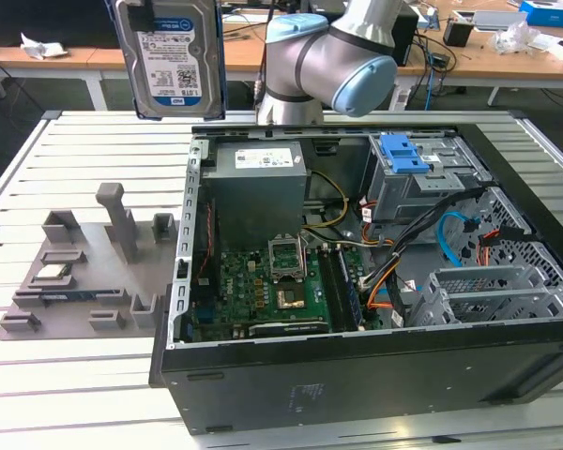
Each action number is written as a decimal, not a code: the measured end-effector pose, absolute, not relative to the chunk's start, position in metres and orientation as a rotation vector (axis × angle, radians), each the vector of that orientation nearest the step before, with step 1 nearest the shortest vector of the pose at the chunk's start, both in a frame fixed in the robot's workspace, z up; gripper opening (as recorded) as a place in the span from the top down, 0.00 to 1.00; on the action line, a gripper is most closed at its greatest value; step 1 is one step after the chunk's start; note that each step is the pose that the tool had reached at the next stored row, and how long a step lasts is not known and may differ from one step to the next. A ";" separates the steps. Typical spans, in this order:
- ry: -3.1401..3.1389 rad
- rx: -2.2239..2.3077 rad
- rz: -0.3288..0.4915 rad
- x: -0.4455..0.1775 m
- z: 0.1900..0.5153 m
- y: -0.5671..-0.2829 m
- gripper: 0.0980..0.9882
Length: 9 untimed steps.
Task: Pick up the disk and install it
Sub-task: 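Pick up the disk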
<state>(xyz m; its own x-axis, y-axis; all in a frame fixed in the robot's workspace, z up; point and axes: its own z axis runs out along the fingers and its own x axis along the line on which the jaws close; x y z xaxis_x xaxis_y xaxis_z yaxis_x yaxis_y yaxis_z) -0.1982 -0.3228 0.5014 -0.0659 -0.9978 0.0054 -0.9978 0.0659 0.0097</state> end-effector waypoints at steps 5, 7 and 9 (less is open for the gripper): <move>-2.286 2.140 -0.005 -0.182 0.501 -0.323 0.70; -2.286 2.140 -0.005 -0.176 0.501 -0.323 0.70; -2.286 2.140 -0.005 -0.171 0.501 -0.323 0.70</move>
